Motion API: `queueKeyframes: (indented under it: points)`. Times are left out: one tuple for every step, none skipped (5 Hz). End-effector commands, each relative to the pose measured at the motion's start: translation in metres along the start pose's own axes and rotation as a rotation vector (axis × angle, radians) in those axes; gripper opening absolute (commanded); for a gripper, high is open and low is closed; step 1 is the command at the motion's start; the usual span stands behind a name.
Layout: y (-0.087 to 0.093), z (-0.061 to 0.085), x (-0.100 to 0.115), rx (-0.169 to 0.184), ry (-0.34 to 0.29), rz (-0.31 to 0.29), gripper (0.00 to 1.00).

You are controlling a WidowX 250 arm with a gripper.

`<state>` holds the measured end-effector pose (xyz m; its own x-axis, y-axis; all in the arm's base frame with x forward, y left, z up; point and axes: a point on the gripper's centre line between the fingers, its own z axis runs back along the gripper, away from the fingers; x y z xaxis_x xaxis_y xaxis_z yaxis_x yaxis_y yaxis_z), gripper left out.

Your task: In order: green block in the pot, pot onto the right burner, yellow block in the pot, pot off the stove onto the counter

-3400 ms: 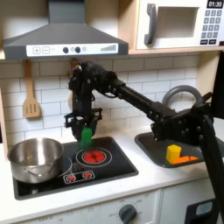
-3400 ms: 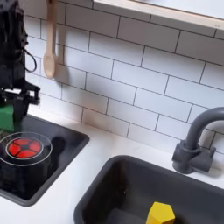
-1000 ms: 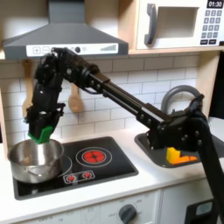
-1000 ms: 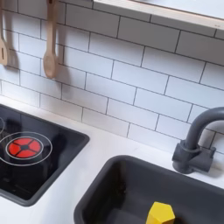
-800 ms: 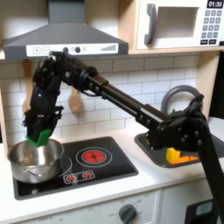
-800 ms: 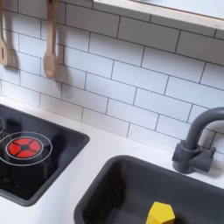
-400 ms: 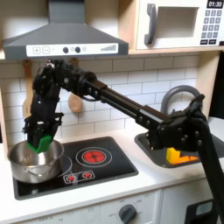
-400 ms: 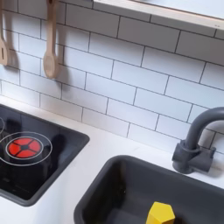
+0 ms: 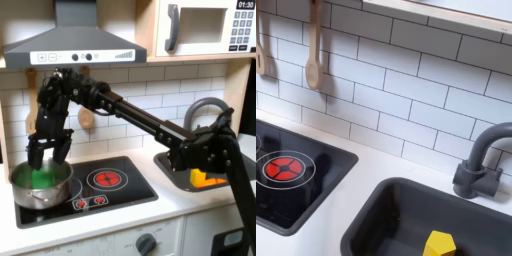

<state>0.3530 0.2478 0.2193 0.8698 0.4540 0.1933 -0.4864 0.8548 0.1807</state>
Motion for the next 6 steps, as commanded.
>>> queueKeyframes:
  points:
    - [-0.019,0.001,-0.002,-0.045,0.002,-0.055,1.0]
    - [-0.025,-0.004,-0.009,-0.059,0.022,-0.084,1.0]
    - [-0.042,-0.002,-0.011,-0.089,0.007,-0.143,1.0]
    - [-0.051,-0.011,-0.011,-0.103,0.027,-0.174,1.0]
    - [-0.057,-0.014,-0.009,-0.109,0.023,-0.191,1.0]
    - [-0.064,-0.016,-0.009,-0.109,0.023,-0.193,1.0]
